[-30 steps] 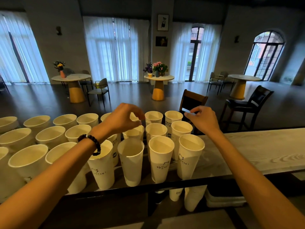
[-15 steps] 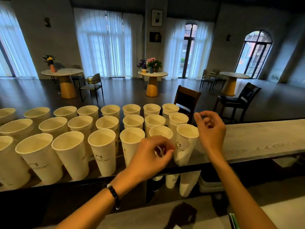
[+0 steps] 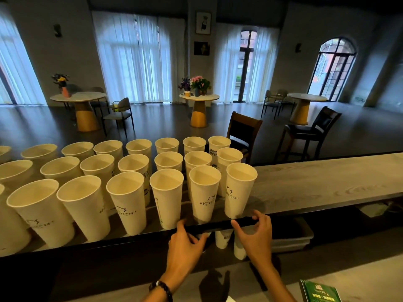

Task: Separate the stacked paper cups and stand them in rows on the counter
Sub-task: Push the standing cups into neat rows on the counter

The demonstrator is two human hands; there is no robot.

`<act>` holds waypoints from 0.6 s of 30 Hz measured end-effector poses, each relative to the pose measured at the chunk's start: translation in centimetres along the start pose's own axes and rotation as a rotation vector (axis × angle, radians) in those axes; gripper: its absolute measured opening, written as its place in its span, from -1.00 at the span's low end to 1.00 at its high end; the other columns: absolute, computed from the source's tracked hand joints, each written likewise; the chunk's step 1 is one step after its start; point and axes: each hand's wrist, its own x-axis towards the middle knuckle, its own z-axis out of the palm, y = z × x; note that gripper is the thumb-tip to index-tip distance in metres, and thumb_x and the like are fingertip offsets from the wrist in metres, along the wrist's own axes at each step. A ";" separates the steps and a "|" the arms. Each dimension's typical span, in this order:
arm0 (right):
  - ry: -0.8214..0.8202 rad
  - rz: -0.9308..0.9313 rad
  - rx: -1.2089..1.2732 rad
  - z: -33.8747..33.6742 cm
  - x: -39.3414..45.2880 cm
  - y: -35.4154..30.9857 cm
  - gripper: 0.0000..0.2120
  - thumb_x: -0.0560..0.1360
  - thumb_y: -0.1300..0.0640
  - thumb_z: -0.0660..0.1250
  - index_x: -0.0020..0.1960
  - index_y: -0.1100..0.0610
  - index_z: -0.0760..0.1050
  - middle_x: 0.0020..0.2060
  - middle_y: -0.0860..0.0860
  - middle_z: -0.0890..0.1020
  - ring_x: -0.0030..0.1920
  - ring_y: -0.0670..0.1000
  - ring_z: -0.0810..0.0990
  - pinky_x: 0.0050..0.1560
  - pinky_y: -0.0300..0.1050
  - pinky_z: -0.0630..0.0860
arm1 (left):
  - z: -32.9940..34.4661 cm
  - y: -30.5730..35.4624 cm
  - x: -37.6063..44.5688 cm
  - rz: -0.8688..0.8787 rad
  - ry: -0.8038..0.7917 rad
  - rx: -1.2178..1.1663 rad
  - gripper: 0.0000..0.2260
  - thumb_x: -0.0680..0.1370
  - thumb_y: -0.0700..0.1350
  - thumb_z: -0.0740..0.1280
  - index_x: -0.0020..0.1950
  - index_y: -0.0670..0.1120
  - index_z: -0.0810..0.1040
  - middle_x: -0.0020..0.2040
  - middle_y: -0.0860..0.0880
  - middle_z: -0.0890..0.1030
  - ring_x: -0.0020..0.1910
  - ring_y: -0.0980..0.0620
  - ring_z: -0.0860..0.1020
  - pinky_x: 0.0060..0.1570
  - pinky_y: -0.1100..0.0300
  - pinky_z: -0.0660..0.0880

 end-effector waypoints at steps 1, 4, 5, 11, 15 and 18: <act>0.001 -0.005 -0.030 0.1 0.1 -0.2 -0.20 0.22 -0.31 0.51 0.32 0.06 0.41 0.06 -0.10 0.39 0.04 -0.10 0.44 0.04 -0.12 0.51 | 0.2 0.1 0.4 0.000 0.002 0.003 -0.28 0.48 0.07 0.49 0.52 -0.08 0.24 -0.26 0.04 0.67 -0.34 0.23 0.65 -0.23 0.24 0.65; -0.010 -0.037 -0.156 0.4 0.5 -0.5 -0.13 0.19 -0.44 0.45 0.32 0.05 0.44 0.06 -0.10 0.36 0.07 -0.09 0.41 0.04 -0.13 0.48 | 0.8 0.4 1.4 0.018 -0.003 0.024 -0.31 0.45 0.14 0.50 0.47 -0.05 0.31 -0.27 0.01 0.68 -0.38 0.16 0.66 -0.30 0.13 0.67; -0.014 -0.034 -0.196 0.5 0.7 -0.6 -0.12 0.18 -0.47 0.42 0.32 0.05 0.45 0.06 -0.09 0.37 0.08 -0.08 0.41 0.04 -0.14 0.47 | 1.0 0.6 1.7 0.024 -0.005 0.023 -0.36 0.45 0.14 0.50 0.42 -0.04 0.35 -0.26 0.00 0.68 -0.39 0.15 0.66 -0.32 0.12 0.67; 0.001 -0.003 -0.402 1.0 1.6 -1.1 -0.06 0.16 -0.59 0.27 0.30 0.04 0.50 0.00 -0.06 0.39 0.07 -0.04 0.40 0.05 -0.12 0.47 | 1.2 1.3 2.5 0.017 -0.052 -0.057 -0.56 0.50 0.01 0.49 0.29 -0.04 0.41 -0.30 -0.08 0.68 -0.45 0.05 0.66 -0.45 0.14 0.62; 0.015 0.009 -0.448 1.1 2.0 -1.3 -0.05 0.14 -0.61 0.23 0.27 0.04 0.51 -0.05 -0.06 0.39 0.02 -0.04 0.40 0.04 -0.10 0.47 | 1.2 1.2 2.7 0.028 -0.055 -0.049 -0.53 0.51 -0.01 0.48 0.34 -0.05 0.40 -0.30 -0.08 0.68 -0.47 0.05 0.65 -0.47 0.21 0.58; 0.005 0.010 -0.437 1.0 1.9 -1.4 -0.06 0.14 -0.61 0.23 0.26 0.03 0.51 -0.05 -0.06 0.39 0.02 -0.04 0.40 0.04 -0.10 0.48 | 1.2 1.0 2.8 0.029 -0.060 -0.052 -0.51 0.51 -0.01 0.48 0.36 -0.06 0.39 -0.31 -0.09 0.68 -0.47 0.05 0.65 -0.47 0.22 0.58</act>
